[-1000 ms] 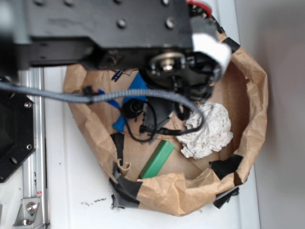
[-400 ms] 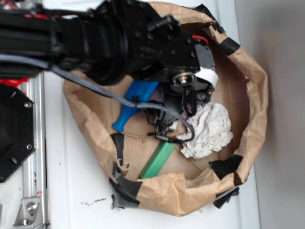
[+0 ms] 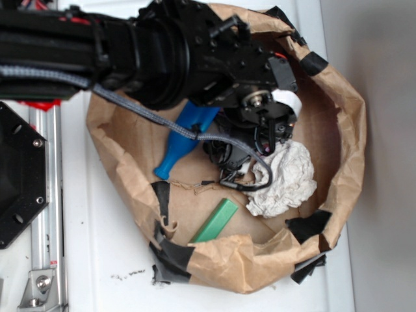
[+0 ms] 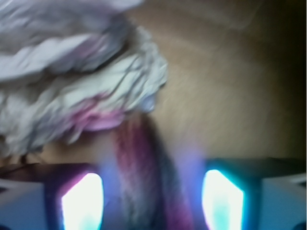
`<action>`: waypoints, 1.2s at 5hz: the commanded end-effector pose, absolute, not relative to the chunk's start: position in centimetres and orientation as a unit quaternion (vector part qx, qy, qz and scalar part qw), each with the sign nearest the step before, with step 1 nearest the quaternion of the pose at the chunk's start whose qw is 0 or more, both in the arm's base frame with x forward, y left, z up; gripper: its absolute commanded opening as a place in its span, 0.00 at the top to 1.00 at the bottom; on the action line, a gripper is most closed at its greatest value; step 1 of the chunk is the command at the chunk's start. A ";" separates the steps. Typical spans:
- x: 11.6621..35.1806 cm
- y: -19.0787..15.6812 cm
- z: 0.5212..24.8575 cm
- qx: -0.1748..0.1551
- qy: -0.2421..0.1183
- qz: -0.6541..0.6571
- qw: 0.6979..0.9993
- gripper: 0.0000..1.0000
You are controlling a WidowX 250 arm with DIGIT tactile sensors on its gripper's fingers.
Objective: Grab the wood chip.
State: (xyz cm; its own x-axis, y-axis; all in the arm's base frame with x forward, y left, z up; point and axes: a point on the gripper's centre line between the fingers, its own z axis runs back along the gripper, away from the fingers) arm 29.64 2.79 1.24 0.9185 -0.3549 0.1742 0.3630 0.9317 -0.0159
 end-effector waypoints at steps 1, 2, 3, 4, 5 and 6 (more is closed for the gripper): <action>29.1 1.8 1.6 -0.025 -0.089 -0.181 0.979 1.00; 29.1 2.0 2.1 -0.018 -0.095 -0.177 0.979 1.00; 29.1 2.6 2.6 -0.008 -0.100 -0.160 0.982 1.00; 28.6 2.9 5.5 0.000 -0.109 -0.149 0.983 1.00; 26.6 2.5 10.5 0.019 -0.144 -0.118 0.982 1.00; 26.3 1.4 15.5 0.010 -0.134 -0.063 0.989 1.00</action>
State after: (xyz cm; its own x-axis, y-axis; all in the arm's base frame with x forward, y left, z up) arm 25.29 2.53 13.53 0.9726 -0.1193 0.1996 0.1181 0.9928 0.0180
